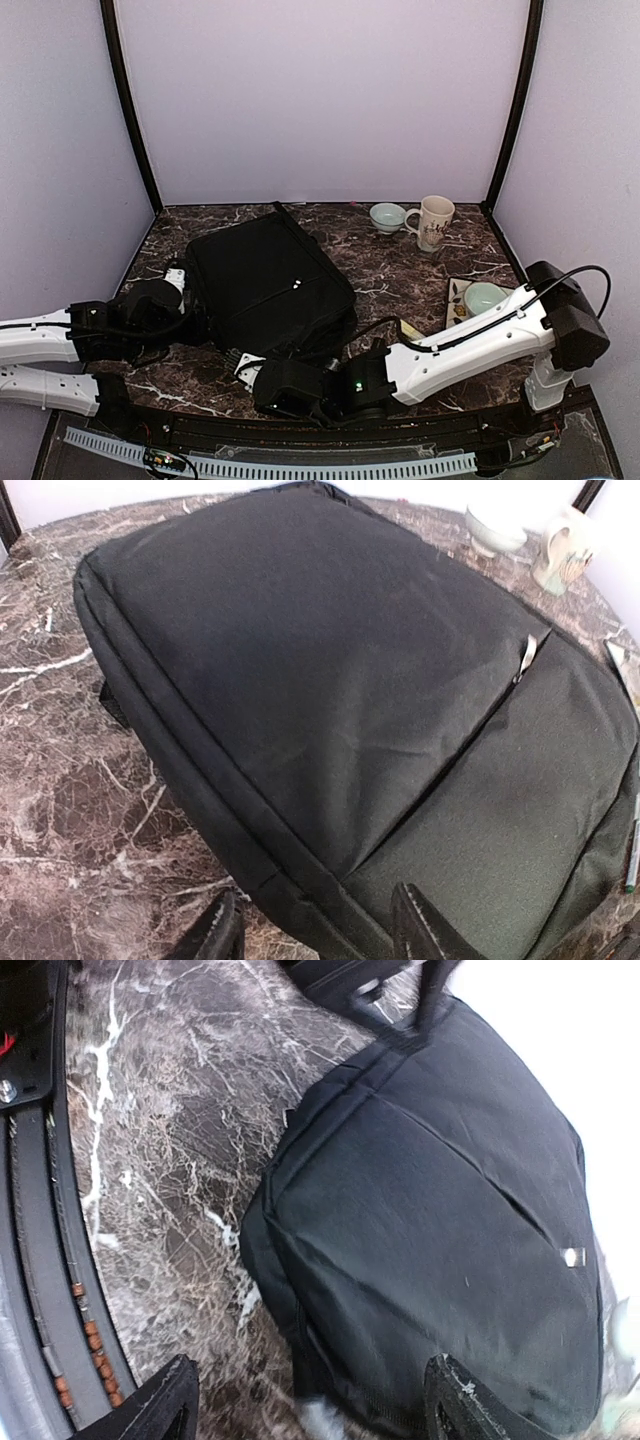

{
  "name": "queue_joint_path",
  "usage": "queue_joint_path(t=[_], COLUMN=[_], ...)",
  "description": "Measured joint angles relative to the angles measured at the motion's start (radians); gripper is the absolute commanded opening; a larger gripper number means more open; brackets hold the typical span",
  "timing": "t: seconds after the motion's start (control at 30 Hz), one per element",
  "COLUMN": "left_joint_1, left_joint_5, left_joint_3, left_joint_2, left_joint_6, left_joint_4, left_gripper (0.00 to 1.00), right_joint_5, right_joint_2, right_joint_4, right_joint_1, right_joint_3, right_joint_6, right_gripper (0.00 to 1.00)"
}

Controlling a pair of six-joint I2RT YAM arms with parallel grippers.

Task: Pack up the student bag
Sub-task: Hold the largest pocket of the student bag.

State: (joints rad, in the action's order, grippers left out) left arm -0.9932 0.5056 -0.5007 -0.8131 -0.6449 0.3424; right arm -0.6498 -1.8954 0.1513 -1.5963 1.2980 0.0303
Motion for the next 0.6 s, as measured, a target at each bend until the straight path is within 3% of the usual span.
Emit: queue_joint_path(t=[0.2,0.6], left_joint_1=[0.0,0.0], left_joint_5=[0.029,0.043], left_joint_3=[0.023,0.032], left_joint_2=[0.094,0.086], left_joint_6=[-0.003,-0.003], left_joint_4=[0.01,0.011], left_gripper=[0.52,0.52], right_joint_5=[0.0,-0.023], right_joint_2=[-0.095,-0.18], right_joint_4=[-0.014,-0.093], right_joint_1=[0.015,0.093], right_joint_3=[0.08,0.145], right_joint_6=[-0.128,-0.283], right_gripper=[0.79,0.68])
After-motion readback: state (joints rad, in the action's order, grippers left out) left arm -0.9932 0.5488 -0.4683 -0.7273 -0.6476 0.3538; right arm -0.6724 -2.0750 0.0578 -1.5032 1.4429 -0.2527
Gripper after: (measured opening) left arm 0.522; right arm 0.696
